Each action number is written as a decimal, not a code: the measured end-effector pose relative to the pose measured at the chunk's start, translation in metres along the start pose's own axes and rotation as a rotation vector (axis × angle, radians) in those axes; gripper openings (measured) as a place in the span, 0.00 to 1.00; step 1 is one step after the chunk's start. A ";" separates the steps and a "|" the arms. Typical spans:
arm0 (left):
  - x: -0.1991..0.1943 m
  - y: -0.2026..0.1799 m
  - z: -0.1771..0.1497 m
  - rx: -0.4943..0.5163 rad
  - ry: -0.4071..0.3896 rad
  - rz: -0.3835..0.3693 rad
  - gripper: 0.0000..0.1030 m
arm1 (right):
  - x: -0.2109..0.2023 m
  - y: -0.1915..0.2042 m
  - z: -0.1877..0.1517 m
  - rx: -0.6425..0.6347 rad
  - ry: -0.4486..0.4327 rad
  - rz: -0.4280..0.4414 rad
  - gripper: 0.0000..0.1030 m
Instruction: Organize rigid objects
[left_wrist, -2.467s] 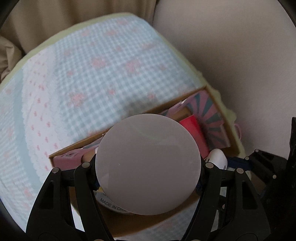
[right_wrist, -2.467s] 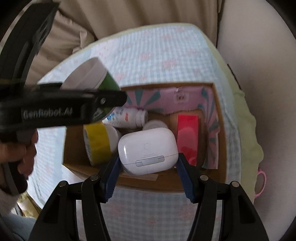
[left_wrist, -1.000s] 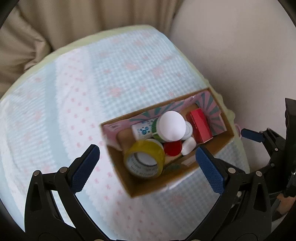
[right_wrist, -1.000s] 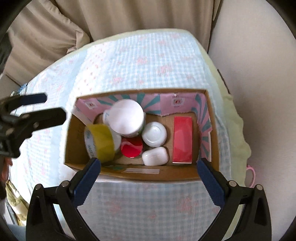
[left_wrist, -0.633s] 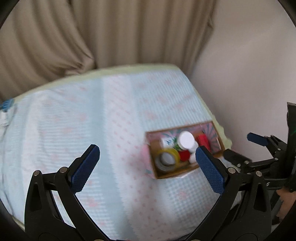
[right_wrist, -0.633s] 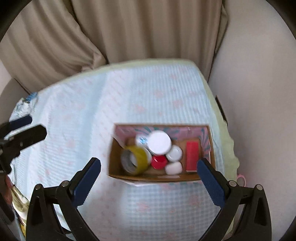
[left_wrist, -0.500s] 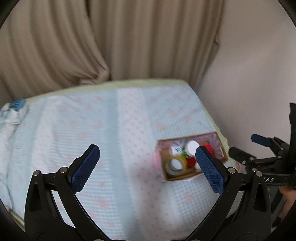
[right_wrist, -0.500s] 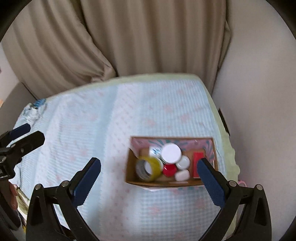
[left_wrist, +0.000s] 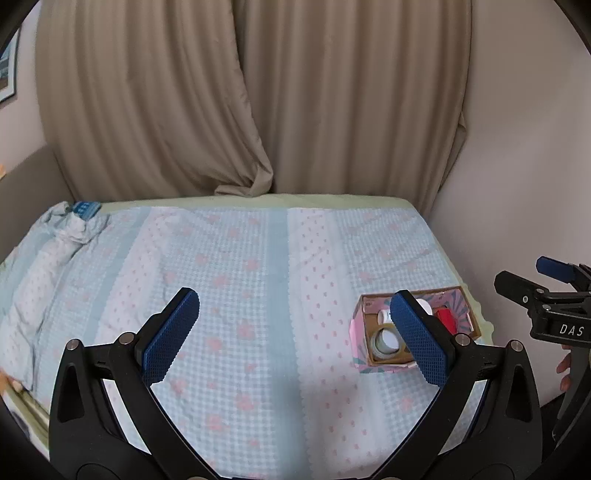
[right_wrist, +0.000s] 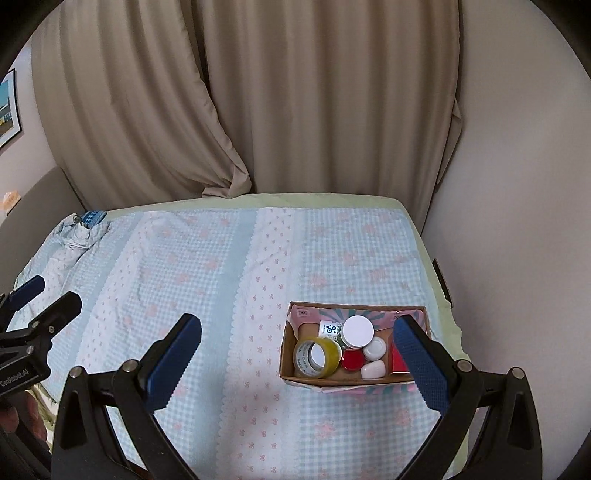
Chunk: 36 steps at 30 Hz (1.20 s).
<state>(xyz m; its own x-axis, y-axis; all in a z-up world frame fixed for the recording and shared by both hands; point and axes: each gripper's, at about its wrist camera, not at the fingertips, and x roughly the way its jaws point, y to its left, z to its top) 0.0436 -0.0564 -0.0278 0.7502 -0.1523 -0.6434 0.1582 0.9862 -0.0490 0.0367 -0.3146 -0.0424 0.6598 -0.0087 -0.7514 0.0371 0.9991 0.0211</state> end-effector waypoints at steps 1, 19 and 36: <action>-0.002 0.000 -0.001 0.002 -0.004 0.003 1.00 | -0.002 0.001 0.000 -0.002 -0.005 -0.002 1.00; -0.006 0.000 0.001 0.002 -0.017 0.001 1.00 | -0.009 -0.001 0.006 0.021 -0.036 -0.031 1.00; 0.002 -0.001 0.006 -0.004 -0.021 0.007 1.00 | -0.003 0.002 0.009 0.012 -0.039 -0.043 1.00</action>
<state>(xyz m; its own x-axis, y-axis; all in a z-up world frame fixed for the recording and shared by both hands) 0.0490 -0.0585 -0.0246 0.7643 -0.1471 -0.6279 0.1508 0.9874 -0.0478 0.0416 -0.3131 -0.0339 0.6861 -0.0530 -0.7256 0.0744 0.9972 -0.0025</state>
